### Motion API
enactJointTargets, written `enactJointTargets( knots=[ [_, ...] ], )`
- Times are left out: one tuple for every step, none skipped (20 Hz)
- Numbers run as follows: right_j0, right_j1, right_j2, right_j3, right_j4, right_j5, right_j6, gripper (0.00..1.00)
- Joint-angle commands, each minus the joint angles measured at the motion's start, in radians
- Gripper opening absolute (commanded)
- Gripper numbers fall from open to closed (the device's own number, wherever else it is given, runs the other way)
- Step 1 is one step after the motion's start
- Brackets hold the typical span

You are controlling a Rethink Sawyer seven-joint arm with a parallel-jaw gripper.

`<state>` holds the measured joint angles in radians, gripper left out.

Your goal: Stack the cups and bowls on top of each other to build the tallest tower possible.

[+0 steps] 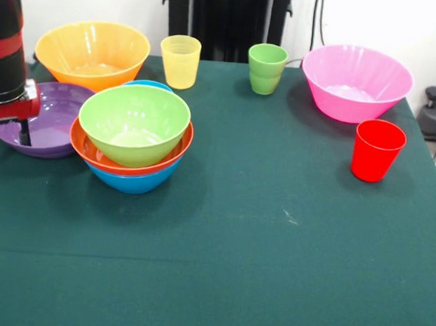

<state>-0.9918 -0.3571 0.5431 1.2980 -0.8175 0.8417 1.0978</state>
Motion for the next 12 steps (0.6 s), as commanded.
enactJointTargets(
  knots=[
    [0.024, 0.038, -0.053, 0.043, -0.075, -0.076, -0.074, 1.00],
    [0.025, 0.038, -0.056, 0.048, -0.074, -0.081, -0.071, 1.00],
    [0.026, 0.039, -0.059, 0.050, -0.075, -0.085, -0.069, 1.00],
    [0.028, 0.041, -0.060, 0.049, -0.071, -0.083, -0.066, 1.00],
    [0.030, 0.042, -0.062, 0.048, -0.071, -0.083, -0.067, 1.00],
    [0.030, 0.043, -0.064, 0.051, -0.070, -0.086, -0.065, 1.00],
    [0.031, 0.043, -0.066, 0.052, -0.069, -0.089, -0.063, 1.00],
    [0.030, 0.043, -0.065, 0.055, -0.065, -0.096, -0.055, 1.00],
    [0.032, 0.042, -0.069, 0.059, -0.066, -0.112, -0.052, 0.00],
    [0.036, 0.041, -0.072, 0.057, -0.061, -0.099, -0.048, 0.00],
    [0.040, 0.040, -0.075, 0.055, -0.055, -0.086, -0.045, 0.00],
    [0.044, 0.038, -0.078, 0.052, -0.050, -0.072, -0.041, 0.00]
  ],
)
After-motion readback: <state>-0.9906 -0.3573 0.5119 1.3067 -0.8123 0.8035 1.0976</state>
